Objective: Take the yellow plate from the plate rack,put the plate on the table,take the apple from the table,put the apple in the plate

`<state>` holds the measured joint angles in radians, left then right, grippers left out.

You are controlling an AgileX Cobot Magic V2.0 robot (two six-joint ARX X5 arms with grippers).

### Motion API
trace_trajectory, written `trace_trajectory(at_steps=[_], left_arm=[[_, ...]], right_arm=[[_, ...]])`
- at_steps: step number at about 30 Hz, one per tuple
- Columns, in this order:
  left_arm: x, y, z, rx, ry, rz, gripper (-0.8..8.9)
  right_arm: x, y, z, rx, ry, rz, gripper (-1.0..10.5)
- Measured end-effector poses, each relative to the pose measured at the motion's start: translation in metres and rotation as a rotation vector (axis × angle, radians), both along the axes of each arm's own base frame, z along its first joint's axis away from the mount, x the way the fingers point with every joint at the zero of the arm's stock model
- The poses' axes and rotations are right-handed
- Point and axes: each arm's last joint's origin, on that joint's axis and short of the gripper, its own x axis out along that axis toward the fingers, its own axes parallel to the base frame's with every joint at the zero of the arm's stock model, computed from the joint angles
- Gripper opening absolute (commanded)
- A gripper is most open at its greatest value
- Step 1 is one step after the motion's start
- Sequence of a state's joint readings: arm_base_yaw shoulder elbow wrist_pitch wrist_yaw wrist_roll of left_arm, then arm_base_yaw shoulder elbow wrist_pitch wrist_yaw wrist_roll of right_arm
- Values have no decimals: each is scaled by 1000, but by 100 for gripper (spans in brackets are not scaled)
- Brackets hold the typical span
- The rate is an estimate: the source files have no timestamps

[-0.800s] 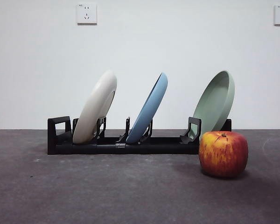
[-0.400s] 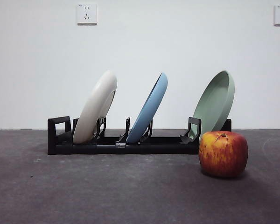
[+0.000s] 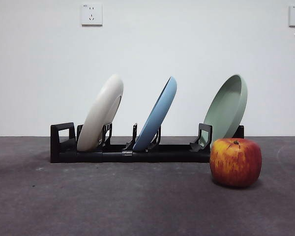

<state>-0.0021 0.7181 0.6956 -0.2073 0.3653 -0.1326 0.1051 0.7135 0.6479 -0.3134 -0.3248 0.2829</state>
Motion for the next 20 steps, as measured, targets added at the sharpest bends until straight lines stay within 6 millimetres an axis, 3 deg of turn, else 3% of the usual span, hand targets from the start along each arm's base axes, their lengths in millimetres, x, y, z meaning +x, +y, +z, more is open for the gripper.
trace_trajectory(at_steps=[11,14,16,18,20], left_arm=[[80,-11,16,-37,291,-140,-7],[101,-22,16,-38,332,-188,8],[114,-31,16,-34,356,-221,104],[126,-42,17,-28,367,-250,213],[136,-53,17,-14,374,-270,259]], right_arm=[[35,9,24,-6,109,227,8],[42,10,25,-12,116,250,119],[45,11,24,-15,123,252,218],[47,11,23,-15,130,252,249],[49,11,21,-15,142,252,254]])
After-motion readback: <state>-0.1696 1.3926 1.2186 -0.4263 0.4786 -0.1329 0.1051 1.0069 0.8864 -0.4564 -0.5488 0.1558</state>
